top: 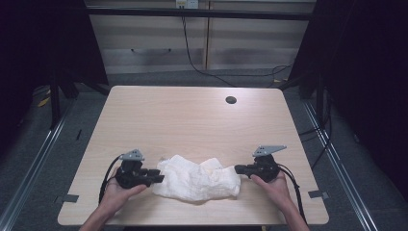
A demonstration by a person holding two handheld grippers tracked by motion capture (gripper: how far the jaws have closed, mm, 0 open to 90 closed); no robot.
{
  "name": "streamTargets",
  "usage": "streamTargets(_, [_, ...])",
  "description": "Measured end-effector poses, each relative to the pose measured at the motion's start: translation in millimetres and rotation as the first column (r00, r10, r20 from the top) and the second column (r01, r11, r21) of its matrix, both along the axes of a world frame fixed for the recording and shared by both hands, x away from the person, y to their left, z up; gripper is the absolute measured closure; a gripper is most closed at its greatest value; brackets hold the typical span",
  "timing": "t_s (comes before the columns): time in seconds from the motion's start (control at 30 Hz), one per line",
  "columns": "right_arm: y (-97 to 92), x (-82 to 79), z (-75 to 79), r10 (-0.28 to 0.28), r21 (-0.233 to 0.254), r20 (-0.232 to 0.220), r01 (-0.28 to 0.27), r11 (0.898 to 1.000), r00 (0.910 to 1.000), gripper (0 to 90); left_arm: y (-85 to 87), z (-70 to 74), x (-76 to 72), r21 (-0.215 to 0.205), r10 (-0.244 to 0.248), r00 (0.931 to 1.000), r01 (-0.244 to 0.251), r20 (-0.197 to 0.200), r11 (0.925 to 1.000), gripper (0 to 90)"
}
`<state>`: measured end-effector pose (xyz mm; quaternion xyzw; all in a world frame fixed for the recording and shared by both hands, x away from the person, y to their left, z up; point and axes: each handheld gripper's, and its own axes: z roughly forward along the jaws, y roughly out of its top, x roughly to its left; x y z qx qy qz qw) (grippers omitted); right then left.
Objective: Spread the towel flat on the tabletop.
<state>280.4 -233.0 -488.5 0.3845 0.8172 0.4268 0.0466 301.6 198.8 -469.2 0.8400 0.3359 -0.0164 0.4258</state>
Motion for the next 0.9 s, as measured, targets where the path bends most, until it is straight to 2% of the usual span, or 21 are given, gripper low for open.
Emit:
streamTargets(0.07, [0.0,-0.2,0.3,0.0,0.001,0.0,0.0,1.0,1.0,87.5,-4.7,6.9,15.6,-0.012,0.025,0.9996,-0.025,0.015,0.9996,64.5])
streamTargets(0.1, [0.0,-0.4,0.8,-0.001,0.003,0.0,0.001,1.0,1.0,87.5,-4.7,6.9,15.6,-0.012,0.025,0.9996,-0.025,0.015,0.9996,64.5])
streamTargets(0.13, [-0.1,-0.3,0.8,0.001,0.004,0.004,-0.001,1.0,1.0,87.5,-12.3,9.8,32.1,-0.013,0.019,0.9998,-0.019,0.006,0.9997,64.6])
streamTargets(0.17, [-0.2,-0.2,0.8,0.0,0.004,0.004,0.0,1.0,1.0,87.5,-17.6,9.2,39.5,-0.006,0.018,0.9998,-0.018,0.009,0.9998,64.6])
streamTargets(0.27, [-0.8,0.0,0.5,-0.002,0.004,0.004,0.002,1.0,1.0,87.5,-31.8,-0.9,62.6,0.047,0.013,0.9999,-0.013,0.0,0.9988,64.3])
streamTargets(0.33, [-1.6,-0.3,1.1,-0.002,0.005,0.005,0.002,1.0,1.0,87.5,-37.9,-10.0,72.8,0.054,0.009,0.9994,-0.007,-0.035,0.9985,64.3])
streamTargets(0.47, [-3.1,-0.5,1.2,-0.004,0.006,0.009,0.004,1.0,1.0,87.5,-45.9,-20.0,79.0,0.062,0.017,0.9992,-0.014,-0.038,0.998,64.7])
streamTargets(0.53, [-4.8,0.3,-0.2,-0.008,0.001,0.005,0.008,1.0,1.0,87.5,-51.1,-25.2,79.5,0.111,0.003,0.9994,0.001,-0.035,0.9939,64.8])
streamTargets(0.7, [-5.5,-0.5,0.5,-0.01,0.006,0.005,0.01,1.0,0.9999,87.5,-53.8,-27.0,77.3,0.126,-0.006,0.9998,0.008,-0.018,0.992,68.5])
streamTargets(0.73, [-5.0,0.1,-0.3,-0.01,0.002,0.005,0.01,1.0,0.9999,87.5,-55.0,-27.6,76.0,0.123,-0.03,0.9995,0.031,-0.014,0.9919,70.7])
streamTargets(0.8, [-4.5,0.3,-0.8,-0.009,0.001,0.004,0.009,1.0,1.0,87.5,-57.7,-29.5,72.4,0.113,-0.048,0.9988,0.047,0.003,0.9925,74.6])
streamTargets(0.83, [-4.3,0.4,-1.0,-0.008,0.0,0.003,0.008,1.0,1.0,87.5,-58.9,-30.0,70.3,0.12,-0.05,0.9985,0.047,0.021,0.9917,78.1])
streamTargets(0.9, [-4.0,0.2,-0.9,-0.01,0.001,0.0,0.01,1.0,0.9999,87.5,-60.0,-31.6,67.9,0.11,-0.043,0.9985,0.039,0.033,0.9932,84.6])
